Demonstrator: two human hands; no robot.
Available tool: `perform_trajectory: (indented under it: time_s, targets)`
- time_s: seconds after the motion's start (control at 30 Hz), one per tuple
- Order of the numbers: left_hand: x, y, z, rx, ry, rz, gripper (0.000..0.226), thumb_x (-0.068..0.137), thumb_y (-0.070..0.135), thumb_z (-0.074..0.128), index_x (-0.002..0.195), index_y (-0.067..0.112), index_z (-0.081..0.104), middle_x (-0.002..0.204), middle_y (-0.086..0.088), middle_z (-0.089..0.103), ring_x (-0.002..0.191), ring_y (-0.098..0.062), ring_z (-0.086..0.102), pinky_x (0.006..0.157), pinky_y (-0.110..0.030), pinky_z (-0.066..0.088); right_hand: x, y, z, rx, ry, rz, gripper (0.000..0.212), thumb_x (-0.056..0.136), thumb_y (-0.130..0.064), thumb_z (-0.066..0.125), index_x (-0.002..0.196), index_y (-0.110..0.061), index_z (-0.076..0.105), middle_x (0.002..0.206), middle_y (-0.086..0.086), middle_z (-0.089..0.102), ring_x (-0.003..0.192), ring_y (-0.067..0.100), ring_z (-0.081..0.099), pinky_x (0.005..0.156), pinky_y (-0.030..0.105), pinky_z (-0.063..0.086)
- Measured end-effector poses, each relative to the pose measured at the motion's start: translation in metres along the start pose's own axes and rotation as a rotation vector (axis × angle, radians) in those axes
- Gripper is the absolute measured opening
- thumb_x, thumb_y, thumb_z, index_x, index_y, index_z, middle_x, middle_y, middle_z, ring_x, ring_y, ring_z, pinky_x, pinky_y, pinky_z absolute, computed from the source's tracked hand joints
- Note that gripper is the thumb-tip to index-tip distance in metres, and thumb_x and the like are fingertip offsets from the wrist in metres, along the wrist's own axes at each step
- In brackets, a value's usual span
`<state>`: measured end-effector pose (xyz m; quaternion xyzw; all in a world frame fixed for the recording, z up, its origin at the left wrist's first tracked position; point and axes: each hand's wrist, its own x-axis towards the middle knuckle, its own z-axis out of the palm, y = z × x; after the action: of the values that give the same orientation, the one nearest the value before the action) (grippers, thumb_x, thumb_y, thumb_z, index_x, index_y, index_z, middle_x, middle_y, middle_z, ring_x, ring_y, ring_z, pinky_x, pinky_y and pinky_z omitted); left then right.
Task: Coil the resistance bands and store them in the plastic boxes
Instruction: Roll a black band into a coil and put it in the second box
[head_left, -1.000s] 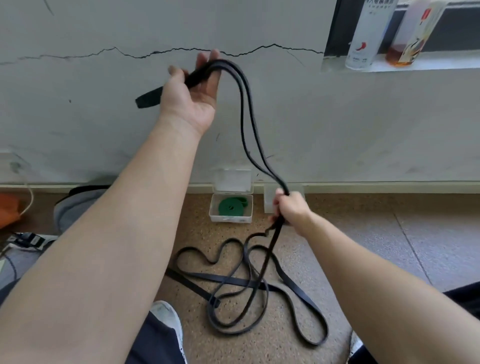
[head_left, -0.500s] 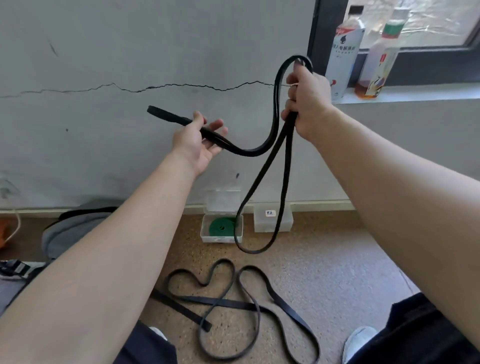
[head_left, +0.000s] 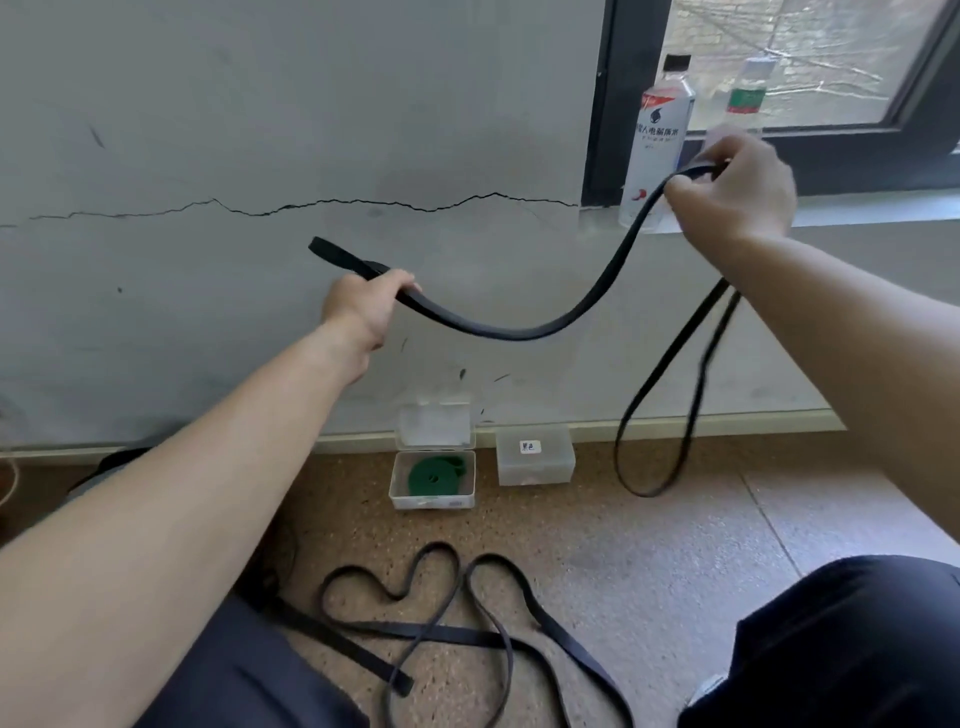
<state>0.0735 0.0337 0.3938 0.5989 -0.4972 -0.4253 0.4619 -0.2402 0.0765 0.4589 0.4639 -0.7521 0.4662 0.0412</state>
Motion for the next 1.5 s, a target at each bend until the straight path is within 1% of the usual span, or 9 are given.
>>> perform_trajectory:
  time_s: [0.23,0.3,0.43,0.57,0.7,0.93,1.17,1.33,1.5]
  targets:
    - [0.013,-0.004,-0.005,-0.179,-0.126,-0.01,0.012,0.085,0.02,0.073,0.084,0.017,0.061,0.05,0.007,0.041,0.04,-0.008,0.033,0.038,-0.017,0.026,-0.031,0.014,0.042,0.07,-0.21,-0.039,0.019,0.081,-0.026,0.058,0.096,-0.019,0.068,0.093,-0.002,0.066,0.091,0.021,0.06,0.078,0.031,0.048]
    - [0.01,-0.006,-0.003,-0.108,-0.18,0.023,0.015,0.085,0.02,0.074,0.081,0.019,0.06,0.052,0.006,0.044,0.042,-0.01,0.037,0.04,-0.018,0.03,-0.045,0.016,0.061,0.046,-0.433,-0.027,0.017,0.083,-0.025,0.061,0.097,-0.021,0.071,0.092,-0.002,0.068,0.094,0.022,0.063,0.081,0.03,0.049]
    - [0.001,-0.02,0.003,0.163,-0.31,0.141,0.016,0.085,0.025,0.078,0.084,0.013,0.067,0.055,0.001,0.053,0.045,-0.012,0.047,0.044,-0.022,0.039,-0.074,0.019,0.091,-0.028,-0.904,-0.02,0.049,0.087,-0.021,0.062,0.135,-0.021,0.055,0.115,0.0,0.065,0.111,0.023,0.06,0.099,0.038,0.048]
    - [-0.009,-0.045,0.017,0.426,-0.437,0.195,0.022,0.084,0.025,0.079,0.087,0.006,0.071,0.058,0.0,0.064,0.047,-0.01,0.057,0.046,-0.022,0.047,-0.09,0.008,0.108,0.205,-1.024,0.03,0.049,0.091,-0.014,0.058,0.139,-0.018,0.053,0.126,0.003,0.063,0.119,0.023,0.059,0.1,0.036,0.047]
    - [-0.018,-0.067,0.034,0.461,-0.527,0.158,0.017,0.086,0.022,0.078,0.086,0.008,0.069,0.064,-0.009,0.067,0.05,-0.017,0.061,0.05,-0.028,0.053,-0.112,-0.007,0.123,0.36,-1.218,0.007,0.049,0.086,-0.034,0.065,0.133,-0.021,0.058,0.125,0.002,0.065,0.114,0.019,0.061,0.099,0.041,0.05]
    - [-0.021,-0.082,0.05,0.31,-0.442,0.059,0.016,0.088,0.017,0.073,0.092,0.003,0.065,0.056,-0.007,0.06,0.043,-0.016,0.056,0.043,-0.024,0.046,-0.135,-0.015,0.15,0.504,-1.075,-0.051,0.027,0.097,-0.036,0.065,0.096,-0.009,0.07,0.091,0.007,0.074,0.09,0.025,0.071,0.09,0.04,0.055]
    - [-0.022,-0.072,0.033,0.363,-0.561,0.079,0.028,0.088,0.042,0.072,0.096,0.015,0.073,0.077,-0.008,0.074,0.054,-0.015,0.062,0.051,-0.025,0.05,-0.125,-0.002,0.139,0.691,-1.004,0.03,0.03,0.094,-0.024,0.07,0.096,0.006,0.071,0.094,0.023,0.074,0.08,0.023,0.073,0.074,0.037,0.061]
    - [-0.017,-0.061,0.02,0.312,-0.298,0.344,0.043,0.083,0.057,0.059,0.083,0.015,0.068,0.065,-0.003,0.067,0.05,-0.014,0.057,0.048,-0.029,0.043,-0.125,-0.003,0.135,0.651,-1.015,0.024,0.025,0.09,-0.028,0.074,0.096,-0.004,0.072,0.084,0.01,0.078,0.088,0.036,0.075,0.083,0.052,0.06]
    - [-0.021,-0.05,0.021,0.133,-0.199,0.353,0.04,0.081,0.053,0.072,0.108,0.025,0.065,0.099,-0.001,0.068,0.081,-0.017,0.069,0.055,-0.035,0.059,-0.13,-0.008,0.13,0.531,-1.127,-0.036,0.032,0.087,-0.033,0.076,0.096,-0.002,0.072,0.084,0.009,0.078,0.074,0.032,0.074,0.084,0.053,0.057]
